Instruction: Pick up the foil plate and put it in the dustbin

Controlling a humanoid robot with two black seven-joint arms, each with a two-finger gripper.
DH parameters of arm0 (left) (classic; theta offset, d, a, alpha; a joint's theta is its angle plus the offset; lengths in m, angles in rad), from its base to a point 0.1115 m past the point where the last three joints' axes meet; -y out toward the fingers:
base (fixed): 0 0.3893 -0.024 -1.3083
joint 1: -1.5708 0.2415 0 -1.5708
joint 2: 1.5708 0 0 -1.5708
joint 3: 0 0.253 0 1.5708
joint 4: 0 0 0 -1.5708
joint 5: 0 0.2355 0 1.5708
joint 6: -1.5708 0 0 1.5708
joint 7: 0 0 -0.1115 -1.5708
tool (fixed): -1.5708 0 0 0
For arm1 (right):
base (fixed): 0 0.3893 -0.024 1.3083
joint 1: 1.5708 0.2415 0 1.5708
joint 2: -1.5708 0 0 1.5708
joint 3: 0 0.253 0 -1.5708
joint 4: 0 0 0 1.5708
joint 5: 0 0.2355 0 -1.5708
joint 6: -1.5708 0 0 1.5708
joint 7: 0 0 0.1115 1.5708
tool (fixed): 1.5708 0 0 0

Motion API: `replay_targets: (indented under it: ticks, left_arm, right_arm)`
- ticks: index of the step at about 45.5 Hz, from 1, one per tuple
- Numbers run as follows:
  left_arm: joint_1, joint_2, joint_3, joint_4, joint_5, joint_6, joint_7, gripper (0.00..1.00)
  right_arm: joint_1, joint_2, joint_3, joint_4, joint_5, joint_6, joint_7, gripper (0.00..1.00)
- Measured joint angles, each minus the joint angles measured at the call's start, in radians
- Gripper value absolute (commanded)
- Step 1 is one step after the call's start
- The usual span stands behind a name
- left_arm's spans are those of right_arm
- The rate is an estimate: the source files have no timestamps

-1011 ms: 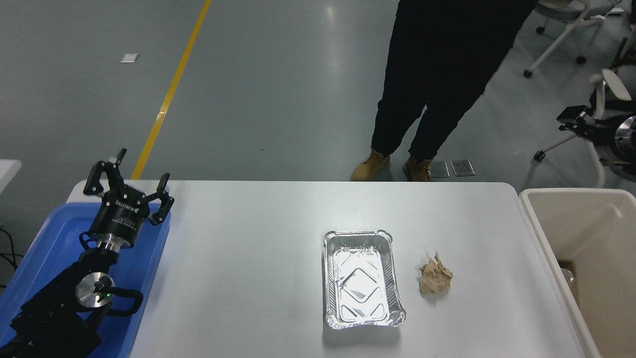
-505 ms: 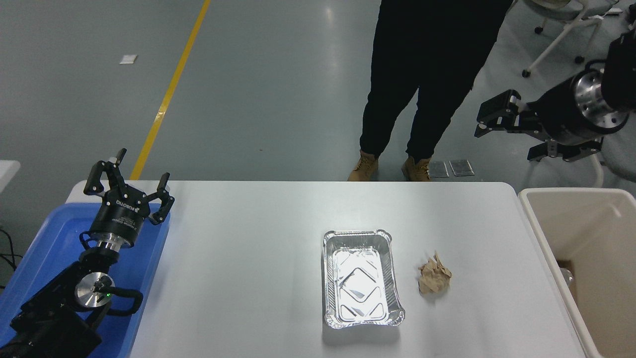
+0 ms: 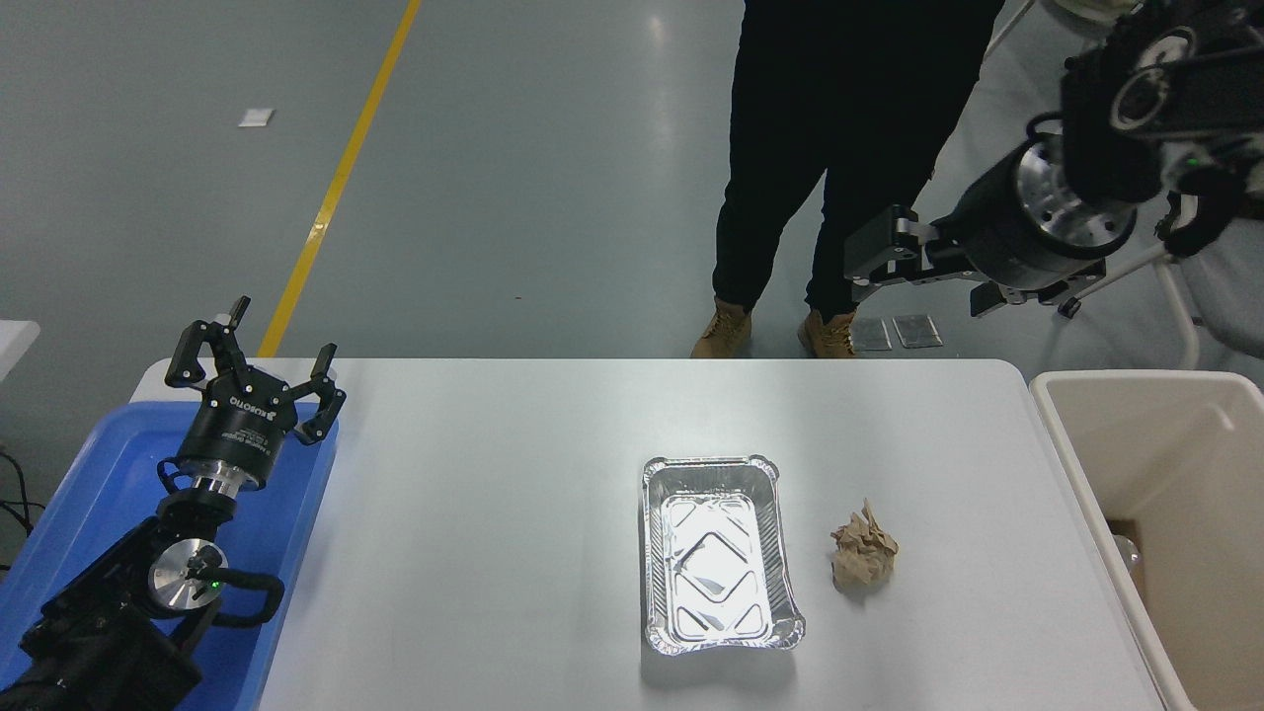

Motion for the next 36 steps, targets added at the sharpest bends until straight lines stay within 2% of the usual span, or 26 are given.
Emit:
replay_targets:
  ticks: [17,36]
  left_arm:
    - [0.000,0.000,0.000,0.001,0.000,0.000,0.000,0.98]
    - [0.000,0.000,0.000,0.000,0.000,0.001,0.000,0.98]
  right_arm:
    - [-0.229,0.077,0.085,-0.091,-0.002,-0.021,0.001,1.00]
    - [-0.591,0.158,0.169,-0.320,-0.009,-0.054,0.001,1.00]
